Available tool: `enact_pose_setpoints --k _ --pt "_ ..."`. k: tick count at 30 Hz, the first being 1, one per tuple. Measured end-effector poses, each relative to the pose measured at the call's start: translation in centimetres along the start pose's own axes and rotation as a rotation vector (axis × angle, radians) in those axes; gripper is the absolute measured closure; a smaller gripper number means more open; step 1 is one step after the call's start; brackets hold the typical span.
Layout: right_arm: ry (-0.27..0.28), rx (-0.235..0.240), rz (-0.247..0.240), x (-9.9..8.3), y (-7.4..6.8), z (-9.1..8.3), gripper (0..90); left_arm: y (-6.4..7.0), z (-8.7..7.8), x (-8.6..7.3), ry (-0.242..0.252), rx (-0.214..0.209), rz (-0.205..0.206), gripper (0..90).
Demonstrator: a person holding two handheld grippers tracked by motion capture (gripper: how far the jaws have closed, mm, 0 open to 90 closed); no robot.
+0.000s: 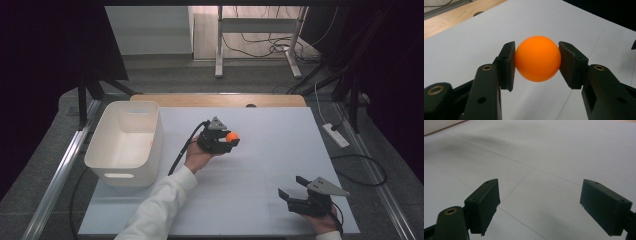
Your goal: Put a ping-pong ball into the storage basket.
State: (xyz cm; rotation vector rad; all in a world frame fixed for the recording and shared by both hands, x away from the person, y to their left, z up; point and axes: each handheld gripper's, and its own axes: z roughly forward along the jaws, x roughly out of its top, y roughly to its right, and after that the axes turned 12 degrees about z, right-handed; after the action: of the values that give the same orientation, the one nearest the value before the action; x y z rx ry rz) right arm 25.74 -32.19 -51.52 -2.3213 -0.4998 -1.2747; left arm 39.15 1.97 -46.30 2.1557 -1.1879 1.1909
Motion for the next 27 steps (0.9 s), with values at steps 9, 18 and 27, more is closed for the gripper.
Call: enact_pose_setpoints --k 9,18,27 --pt "0.0 -0.001 0.0 0.0 0.0 0.0 15.9 0.1 -0.6 -0.5 -0.002 -0.002 -0.016 50.5" --pt "-0.001 -0.004 -0.002 0.0 -0.1 0.0 16.0 0.2 -1.7 -0.6 0.009 0.005 -0.01 50.5" --pt "0.0 -0.002 -0.002 0.0 -0.1 0.0 15.9 0.4 -2.2 -0.8 0.015 0.003 -0.012 50.5"
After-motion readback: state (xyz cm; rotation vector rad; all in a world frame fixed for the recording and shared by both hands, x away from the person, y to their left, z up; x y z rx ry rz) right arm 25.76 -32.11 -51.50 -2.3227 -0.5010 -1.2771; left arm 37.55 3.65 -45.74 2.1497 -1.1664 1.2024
